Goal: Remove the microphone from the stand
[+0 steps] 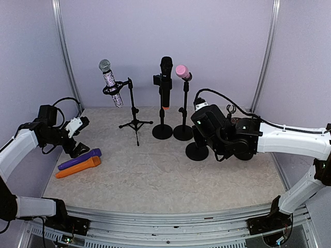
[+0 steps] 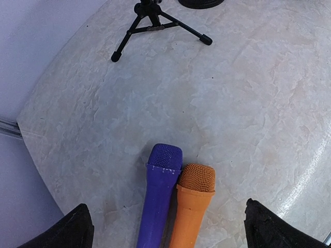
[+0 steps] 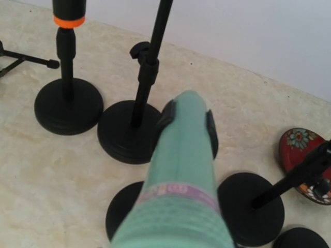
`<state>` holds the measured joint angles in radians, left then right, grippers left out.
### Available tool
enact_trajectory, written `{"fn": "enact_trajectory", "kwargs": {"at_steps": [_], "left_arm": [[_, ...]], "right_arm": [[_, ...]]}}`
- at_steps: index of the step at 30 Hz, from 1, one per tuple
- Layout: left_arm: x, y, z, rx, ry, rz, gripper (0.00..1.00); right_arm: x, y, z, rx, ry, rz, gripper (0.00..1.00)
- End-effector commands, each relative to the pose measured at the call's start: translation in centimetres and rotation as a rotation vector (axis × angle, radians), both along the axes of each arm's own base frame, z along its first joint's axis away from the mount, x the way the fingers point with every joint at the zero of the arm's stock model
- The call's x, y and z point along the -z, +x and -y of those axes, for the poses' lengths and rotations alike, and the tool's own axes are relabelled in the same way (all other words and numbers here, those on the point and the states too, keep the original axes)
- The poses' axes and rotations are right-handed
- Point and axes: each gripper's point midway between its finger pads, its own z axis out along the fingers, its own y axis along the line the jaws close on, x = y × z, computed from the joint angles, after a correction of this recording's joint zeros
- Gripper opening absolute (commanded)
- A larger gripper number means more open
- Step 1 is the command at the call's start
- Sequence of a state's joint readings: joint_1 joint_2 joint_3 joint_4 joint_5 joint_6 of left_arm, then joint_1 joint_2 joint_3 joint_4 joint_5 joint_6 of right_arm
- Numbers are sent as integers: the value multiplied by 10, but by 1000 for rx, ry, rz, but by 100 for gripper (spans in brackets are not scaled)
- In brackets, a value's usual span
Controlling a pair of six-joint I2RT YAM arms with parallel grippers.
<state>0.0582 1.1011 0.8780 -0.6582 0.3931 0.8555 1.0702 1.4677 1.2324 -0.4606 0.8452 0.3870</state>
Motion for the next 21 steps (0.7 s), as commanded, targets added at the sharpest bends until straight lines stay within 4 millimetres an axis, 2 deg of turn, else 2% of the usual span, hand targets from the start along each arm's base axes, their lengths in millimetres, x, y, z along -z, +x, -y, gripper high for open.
{"fn": "enact_trajectory", "kwargs": {"at_steps": [1,7,13,21], "left_arm": [[-15,1,6,13,-20,38,99],[-17,3,11,17,-27,39,99],[-15,2,21,19,-51,29,99],[-21,4,41,26,-147,27,99]], "right_arm": [[-10,7,-7,-6,18,29,22],[-31,6,-39,-96,86,71,0],[-62,-1,-86,-236,187,146,0],[-74,-11,-154,-409,293,178,0]]}}
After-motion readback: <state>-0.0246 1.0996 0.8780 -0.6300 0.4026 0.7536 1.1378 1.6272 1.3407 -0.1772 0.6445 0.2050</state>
